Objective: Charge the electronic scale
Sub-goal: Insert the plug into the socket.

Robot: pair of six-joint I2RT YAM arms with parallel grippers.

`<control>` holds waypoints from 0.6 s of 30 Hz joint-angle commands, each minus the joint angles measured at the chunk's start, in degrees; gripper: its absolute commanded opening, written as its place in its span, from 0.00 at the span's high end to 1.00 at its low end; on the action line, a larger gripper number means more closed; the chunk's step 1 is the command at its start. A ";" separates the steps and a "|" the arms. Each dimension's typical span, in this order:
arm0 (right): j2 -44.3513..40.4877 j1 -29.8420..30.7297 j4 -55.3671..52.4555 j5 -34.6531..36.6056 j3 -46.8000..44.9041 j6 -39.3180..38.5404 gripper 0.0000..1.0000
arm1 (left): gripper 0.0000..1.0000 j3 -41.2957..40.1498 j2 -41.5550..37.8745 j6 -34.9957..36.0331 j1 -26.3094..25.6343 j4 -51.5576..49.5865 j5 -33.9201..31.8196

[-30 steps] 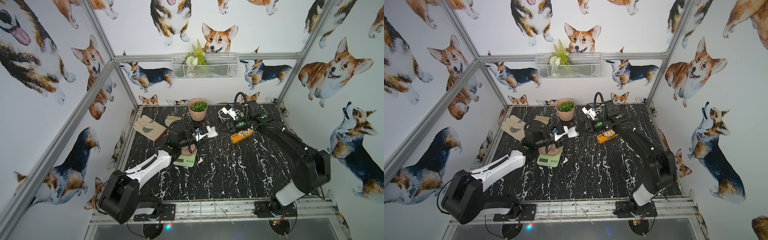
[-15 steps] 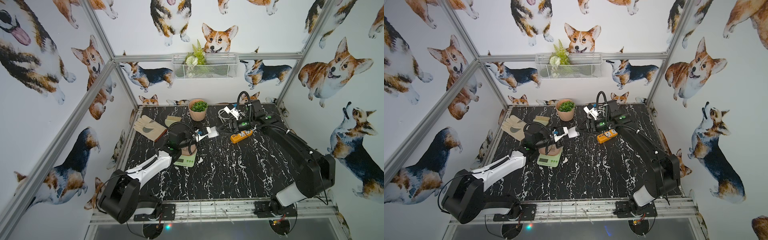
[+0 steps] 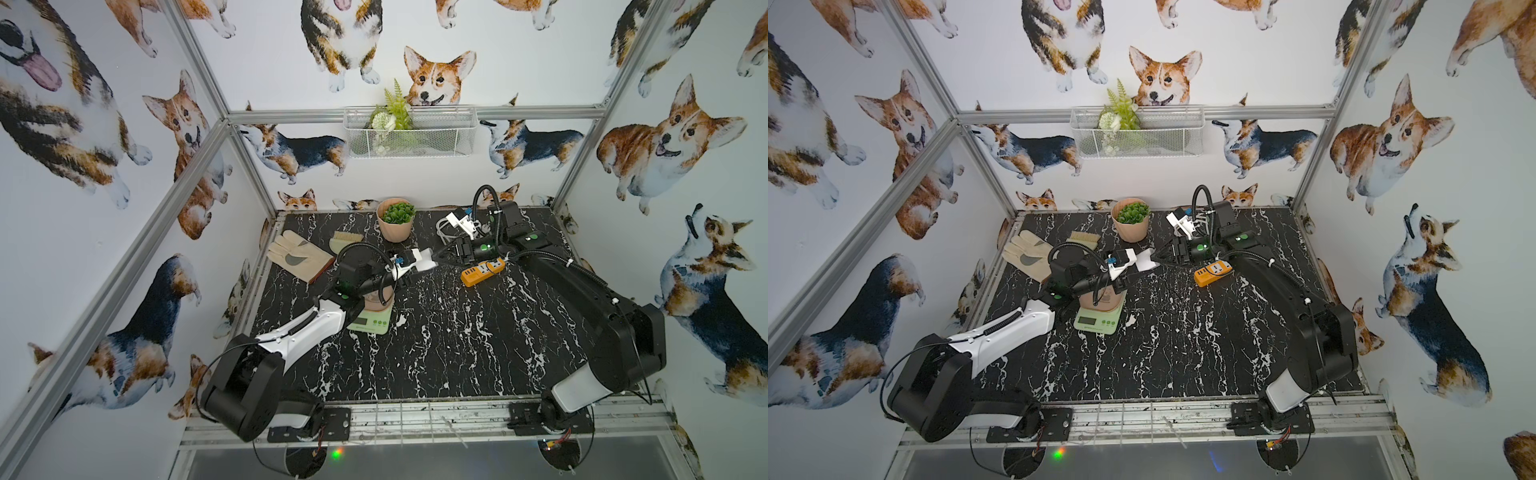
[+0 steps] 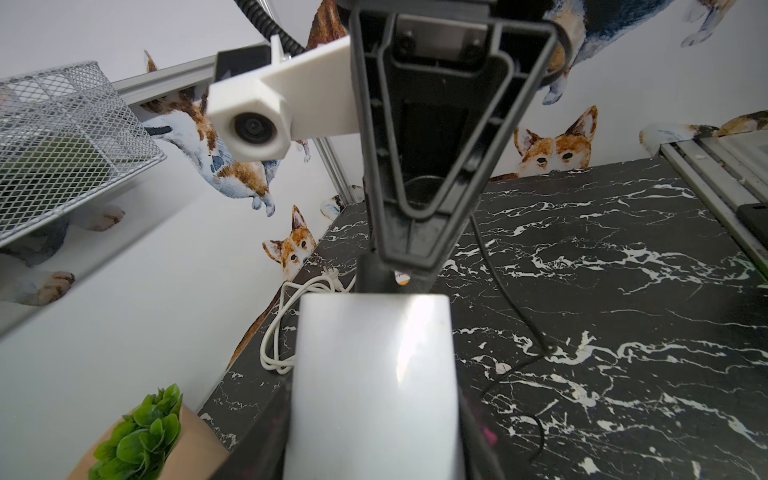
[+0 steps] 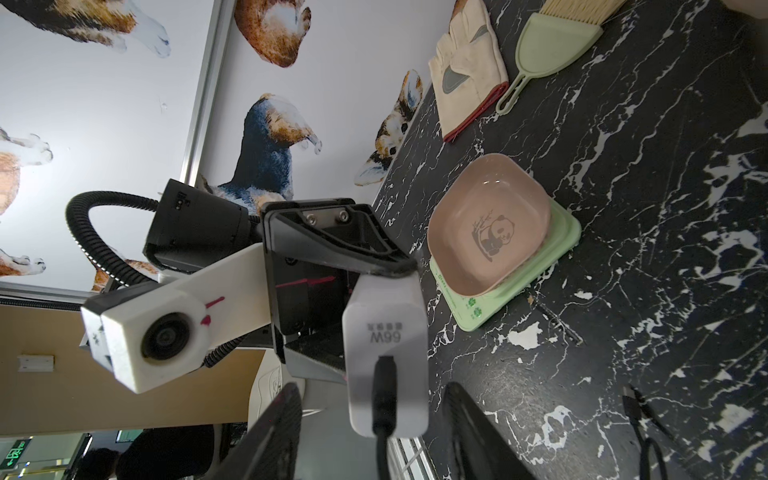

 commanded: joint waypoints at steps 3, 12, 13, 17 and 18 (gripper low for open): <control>0.29 0.38 4.46 -0.83 -0.31 2.60 0.43 | 1.00 0.08 0.36 -1.52 0.10 4.66 -0.04; 1.00 1.10 8.36 -1.21 -0.98 5.89 0.54 | 1.00 0.04 1.20 -2.65 -0.39 6.45 -1.60; 1.12 1.13 8.60 -1.18 -0.93 6.21 0.56 | 1.00 -0.03 1.29 -2.67 -0.40 6.45 -1.79; 1.31 1.19 9.15 -1.05 -1.05 6.69 0.60 | 1.00 0.13 1.44 -2.67 -0.48 6.50 -2.18; 1.39 1.19 9.30 -0.98 -1.06 6.90 0.61 | 1.00 0.17 1.46 -2.67 -0.55 6.53 -2.18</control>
